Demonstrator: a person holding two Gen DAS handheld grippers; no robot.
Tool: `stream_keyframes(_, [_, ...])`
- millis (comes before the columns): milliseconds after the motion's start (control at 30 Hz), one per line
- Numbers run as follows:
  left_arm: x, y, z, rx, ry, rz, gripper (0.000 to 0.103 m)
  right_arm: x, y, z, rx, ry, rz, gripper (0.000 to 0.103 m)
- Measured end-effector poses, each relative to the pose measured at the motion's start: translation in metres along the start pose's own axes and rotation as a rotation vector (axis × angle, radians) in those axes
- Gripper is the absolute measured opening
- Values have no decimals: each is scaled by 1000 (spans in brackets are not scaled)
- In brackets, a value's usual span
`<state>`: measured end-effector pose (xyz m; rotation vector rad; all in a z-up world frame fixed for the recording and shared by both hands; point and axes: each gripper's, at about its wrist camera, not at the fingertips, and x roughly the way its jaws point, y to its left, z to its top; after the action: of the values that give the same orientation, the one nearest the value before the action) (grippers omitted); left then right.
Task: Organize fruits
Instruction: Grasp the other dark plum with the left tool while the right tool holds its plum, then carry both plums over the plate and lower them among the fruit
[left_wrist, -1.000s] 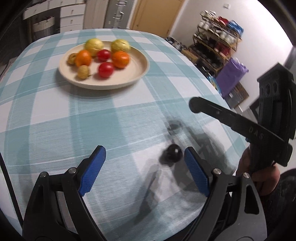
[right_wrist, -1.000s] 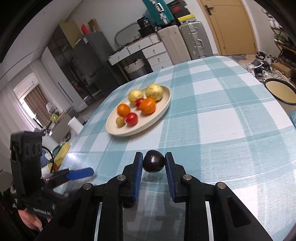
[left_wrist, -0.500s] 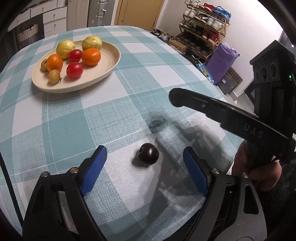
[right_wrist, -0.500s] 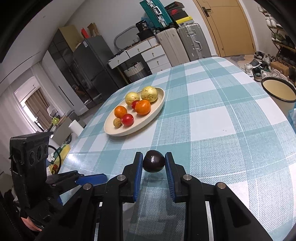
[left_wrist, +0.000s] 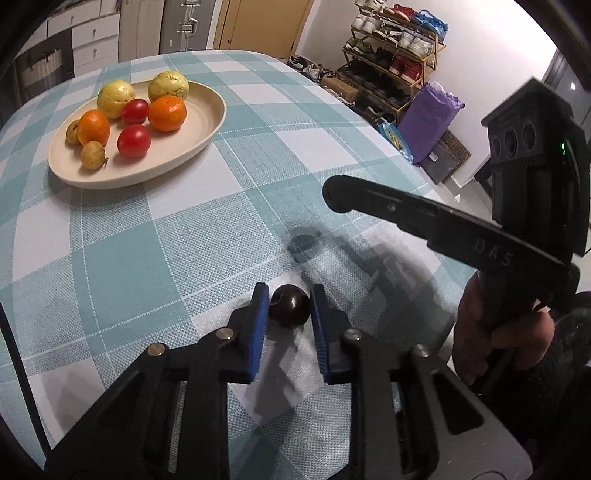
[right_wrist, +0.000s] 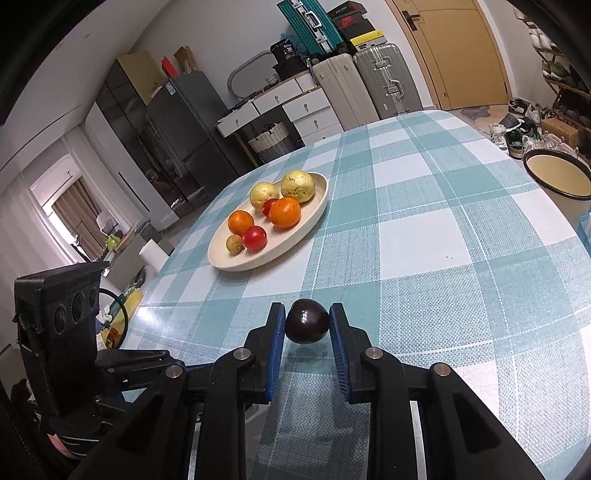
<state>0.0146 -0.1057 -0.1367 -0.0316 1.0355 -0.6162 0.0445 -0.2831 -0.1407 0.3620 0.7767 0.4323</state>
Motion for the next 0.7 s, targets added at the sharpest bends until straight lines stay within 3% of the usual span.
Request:
stream_keyframes(367, [-16,23,11,-58,-52,-35,20,10,2,4,-6,19,9,25])
stream_keyframes(700, [-47,68,49,-122,-146,-22,20,32,10,24,-17,45,24,25])
